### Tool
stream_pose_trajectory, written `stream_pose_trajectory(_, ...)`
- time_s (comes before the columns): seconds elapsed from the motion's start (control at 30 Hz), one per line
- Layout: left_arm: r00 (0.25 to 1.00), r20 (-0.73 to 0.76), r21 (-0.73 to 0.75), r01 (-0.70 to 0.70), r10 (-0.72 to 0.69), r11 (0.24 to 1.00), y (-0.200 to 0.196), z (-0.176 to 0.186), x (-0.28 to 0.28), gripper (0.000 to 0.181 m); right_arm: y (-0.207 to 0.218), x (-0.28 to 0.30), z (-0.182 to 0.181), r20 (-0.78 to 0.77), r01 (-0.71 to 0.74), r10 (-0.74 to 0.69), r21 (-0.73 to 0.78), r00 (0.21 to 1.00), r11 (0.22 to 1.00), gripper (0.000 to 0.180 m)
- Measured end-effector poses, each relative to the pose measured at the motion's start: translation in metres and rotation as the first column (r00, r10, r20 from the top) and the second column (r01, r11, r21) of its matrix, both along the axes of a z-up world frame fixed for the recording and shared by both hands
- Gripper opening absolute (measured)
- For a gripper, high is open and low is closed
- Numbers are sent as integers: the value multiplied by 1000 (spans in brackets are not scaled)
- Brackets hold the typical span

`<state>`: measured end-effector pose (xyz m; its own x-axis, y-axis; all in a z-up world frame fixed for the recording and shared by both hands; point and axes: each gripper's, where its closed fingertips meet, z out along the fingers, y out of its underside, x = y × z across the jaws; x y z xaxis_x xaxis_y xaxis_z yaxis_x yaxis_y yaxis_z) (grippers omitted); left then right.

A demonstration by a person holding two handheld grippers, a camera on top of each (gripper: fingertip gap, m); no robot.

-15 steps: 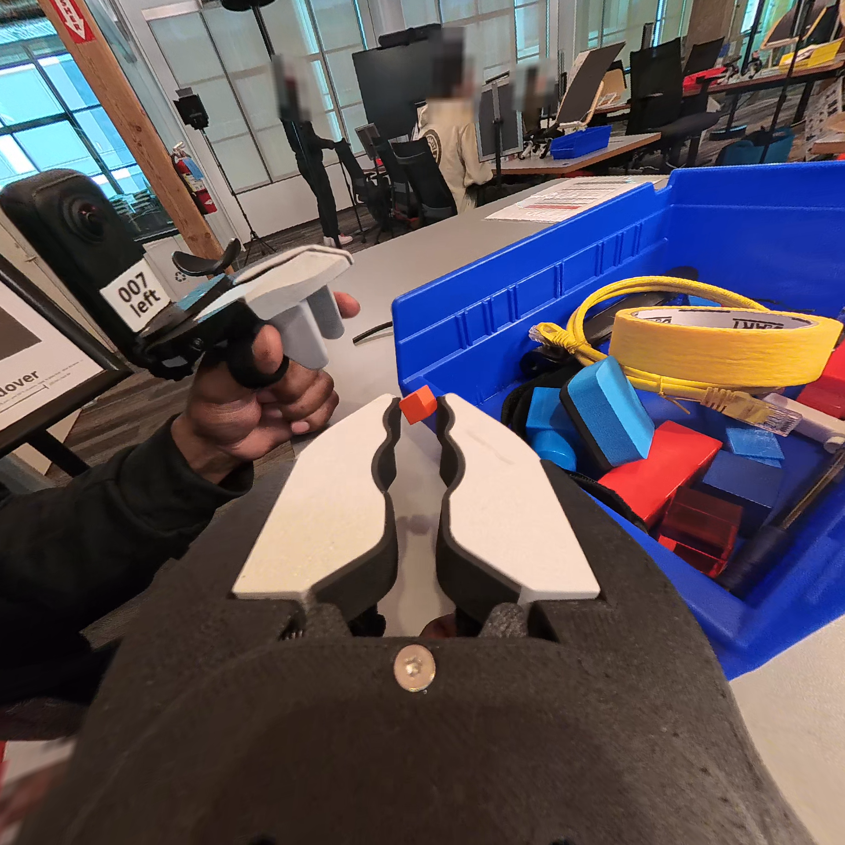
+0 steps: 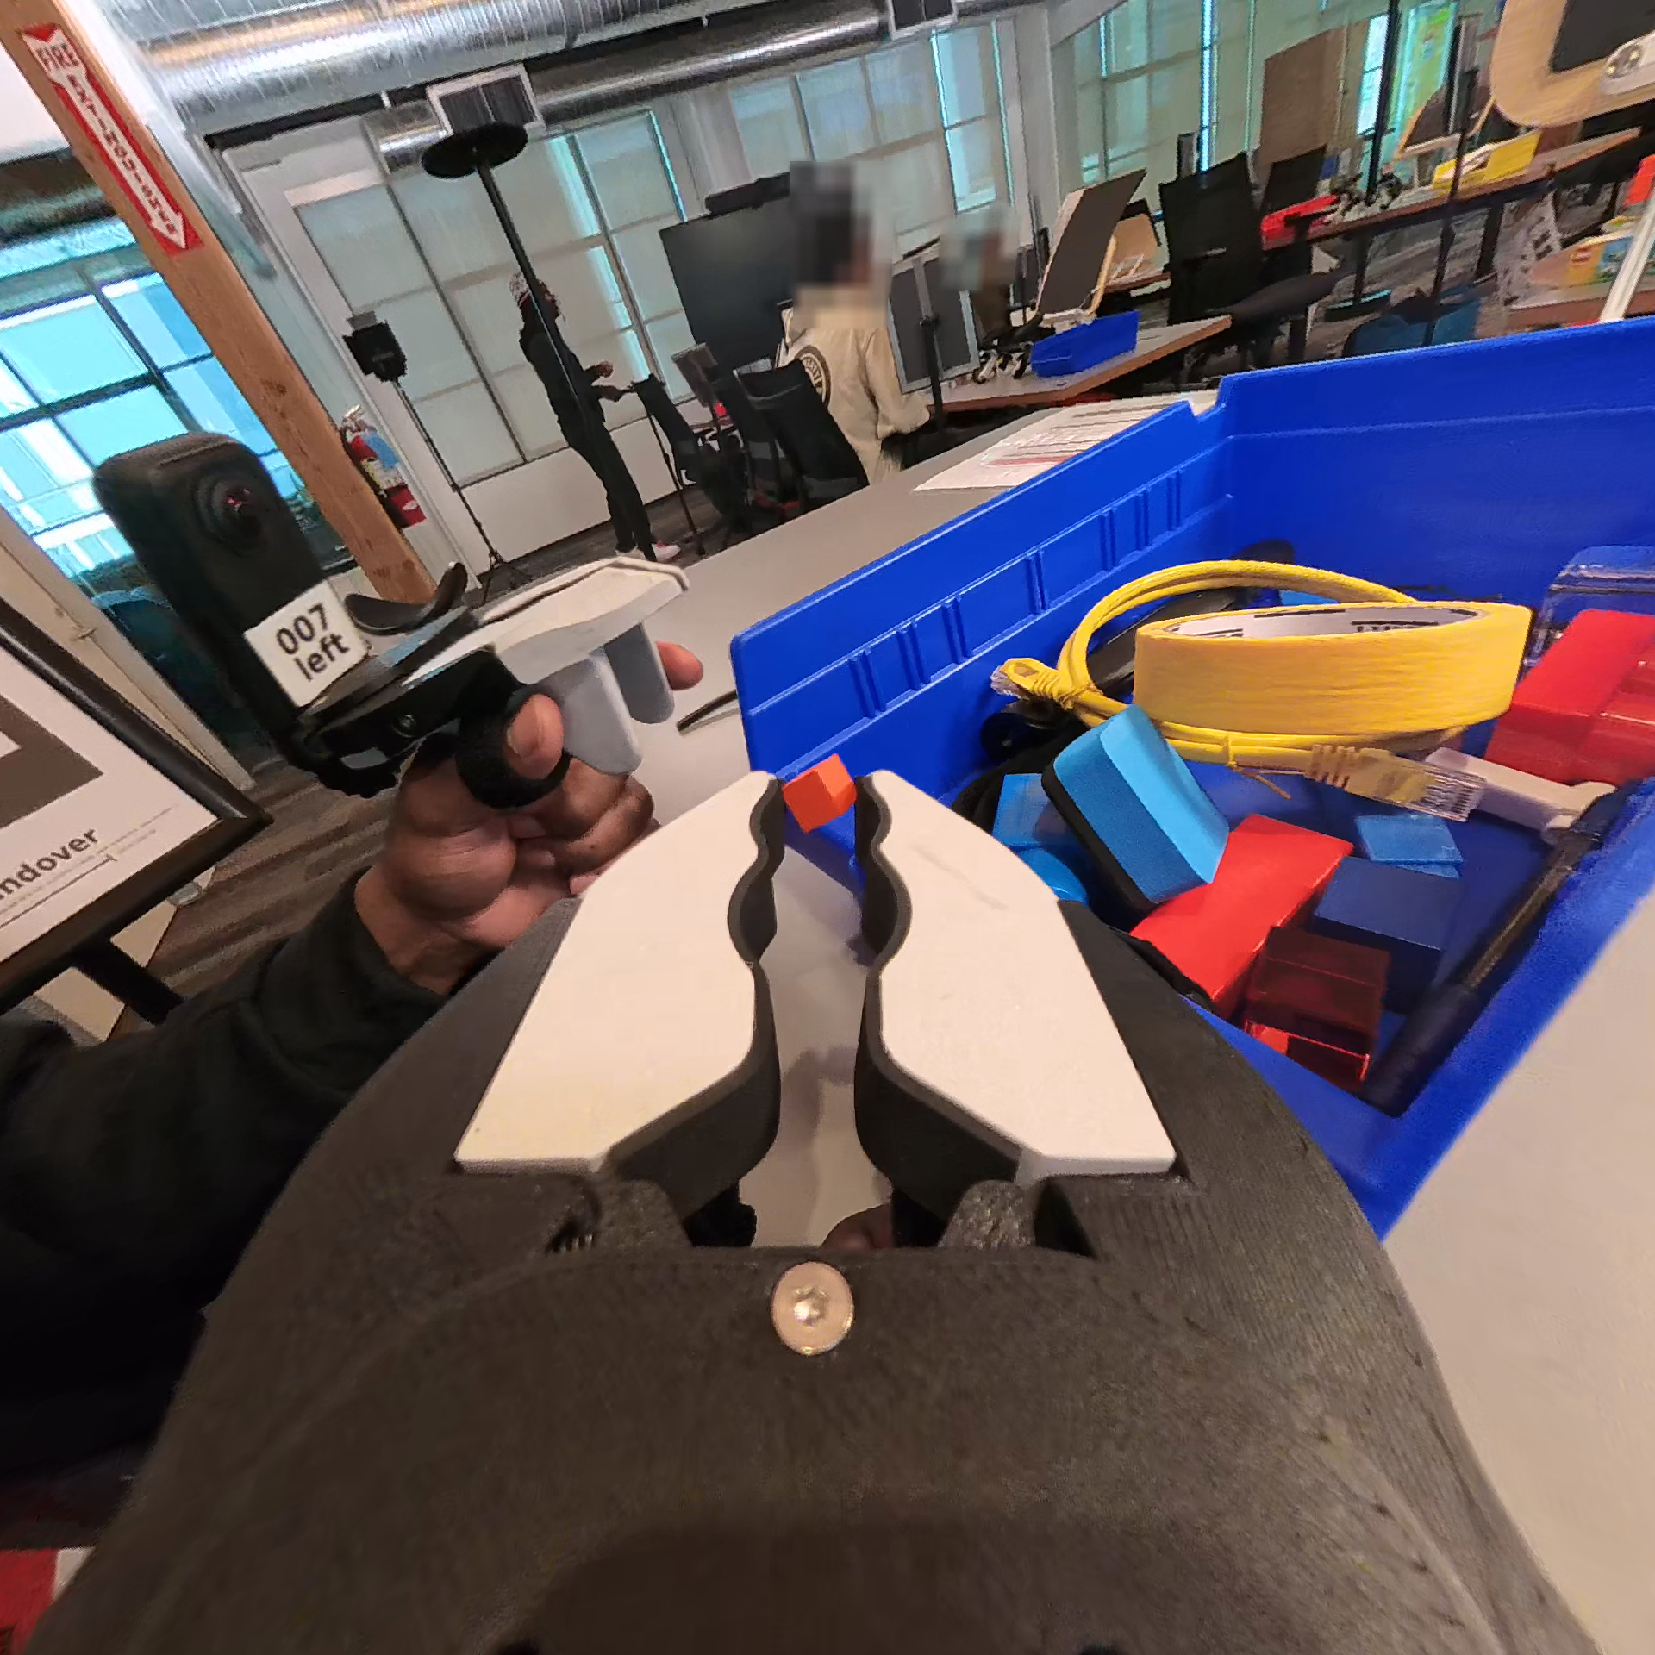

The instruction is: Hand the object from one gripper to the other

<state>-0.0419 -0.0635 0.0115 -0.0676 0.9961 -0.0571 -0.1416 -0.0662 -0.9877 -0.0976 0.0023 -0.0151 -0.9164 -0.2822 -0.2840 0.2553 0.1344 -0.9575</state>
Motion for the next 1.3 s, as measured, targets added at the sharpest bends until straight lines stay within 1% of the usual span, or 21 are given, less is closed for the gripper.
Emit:
stream_pose_trajectory(0.23, 998, -30, 71, 50, -48, 996, -4, 3, -5, 0, 7, -2, 3, -5, 32, -32, -24, 999, 999, 14)
stream_pose_trajectory(0.53, 996, -51, 158, 83, -76, 984, -13, 4, -3, 0, 8, -2, 2, 30, 10, -10, -20, 999, 1000, 14)
stream_pose_trajectory(0.8, 996, -64, 126, 65, -58, 990, -10, 6, 0, 0, 7, -3, 2, 38, 8, -8, -16, 999, 1000, 14)
stream_pose_trajectory(1.0, 996, -65, 144, 74, -66, 987, -11, 5, 0, 0, 7, -3, 1, 45, 6, -5, -11, 999, 1000, 14)
stream_pose_trajectory(1.3, 996, -58, 125, 80, -74, 989, -8, 5, 0, 0, 6, -3, 1, 49, 6, -5, -6, 999, 1000, 14)
